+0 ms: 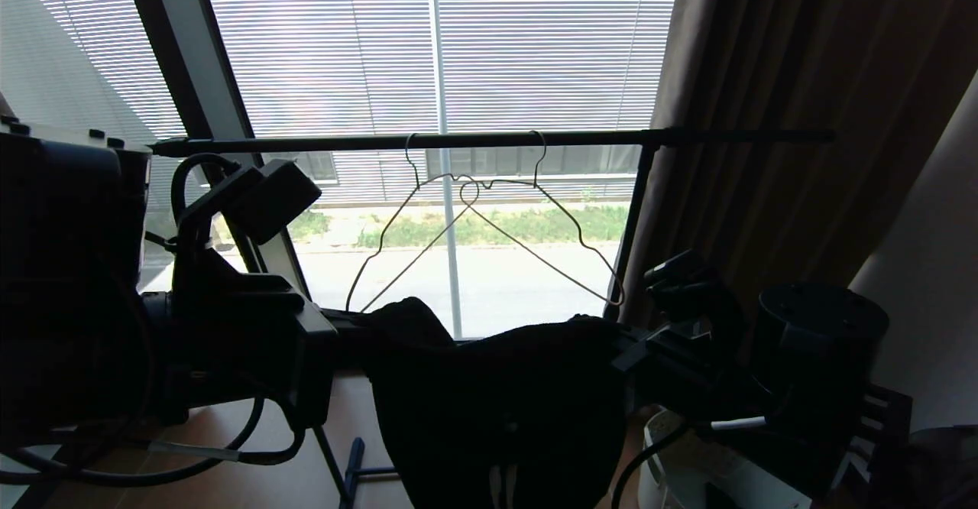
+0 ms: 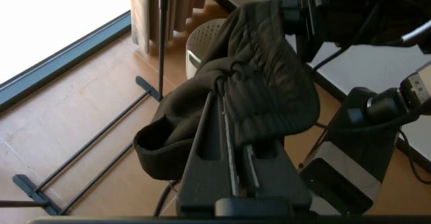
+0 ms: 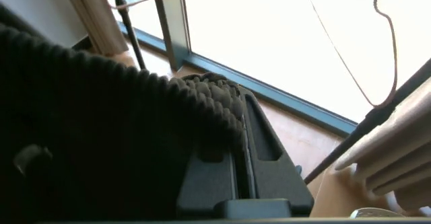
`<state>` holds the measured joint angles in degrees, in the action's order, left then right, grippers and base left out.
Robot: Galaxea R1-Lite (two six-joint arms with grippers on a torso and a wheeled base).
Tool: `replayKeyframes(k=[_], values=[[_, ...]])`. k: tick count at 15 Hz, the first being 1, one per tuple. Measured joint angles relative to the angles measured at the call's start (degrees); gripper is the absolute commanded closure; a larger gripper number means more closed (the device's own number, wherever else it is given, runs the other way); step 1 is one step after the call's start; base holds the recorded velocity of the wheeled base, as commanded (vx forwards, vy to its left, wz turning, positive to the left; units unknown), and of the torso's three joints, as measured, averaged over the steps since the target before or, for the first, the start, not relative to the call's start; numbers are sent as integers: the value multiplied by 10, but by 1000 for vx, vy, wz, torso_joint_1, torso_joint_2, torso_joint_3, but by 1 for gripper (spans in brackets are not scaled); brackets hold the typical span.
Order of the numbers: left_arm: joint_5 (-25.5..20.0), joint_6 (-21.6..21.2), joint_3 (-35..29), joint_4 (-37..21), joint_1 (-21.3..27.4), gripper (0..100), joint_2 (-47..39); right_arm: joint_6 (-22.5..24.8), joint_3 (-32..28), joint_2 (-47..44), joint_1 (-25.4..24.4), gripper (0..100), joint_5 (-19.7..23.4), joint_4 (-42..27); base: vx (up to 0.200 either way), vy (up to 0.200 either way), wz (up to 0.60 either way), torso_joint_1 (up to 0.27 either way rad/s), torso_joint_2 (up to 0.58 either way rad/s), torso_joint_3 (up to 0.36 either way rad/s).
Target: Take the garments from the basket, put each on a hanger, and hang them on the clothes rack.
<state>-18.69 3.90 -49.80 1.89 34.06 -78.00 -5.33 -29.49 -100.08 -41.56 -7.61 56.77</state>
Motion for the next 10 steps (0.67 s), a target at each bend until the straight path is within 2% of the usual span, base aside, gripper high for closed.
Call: replayKeyframes(k=[1,7,10], values=[[-2,-3,12,0,0,0,5,-3,-8,1,1,100,-3,-7,0,0,0,0,0,0],[-2,-11,55,0,0,0,34,-26,-25,2,18,100,-8,-10,0,0,0,0,0,0],[-1,-13,75,0,-26,0,57,-33,-27,8,40,100,-8,-9,0,0,0,0,0,0]])
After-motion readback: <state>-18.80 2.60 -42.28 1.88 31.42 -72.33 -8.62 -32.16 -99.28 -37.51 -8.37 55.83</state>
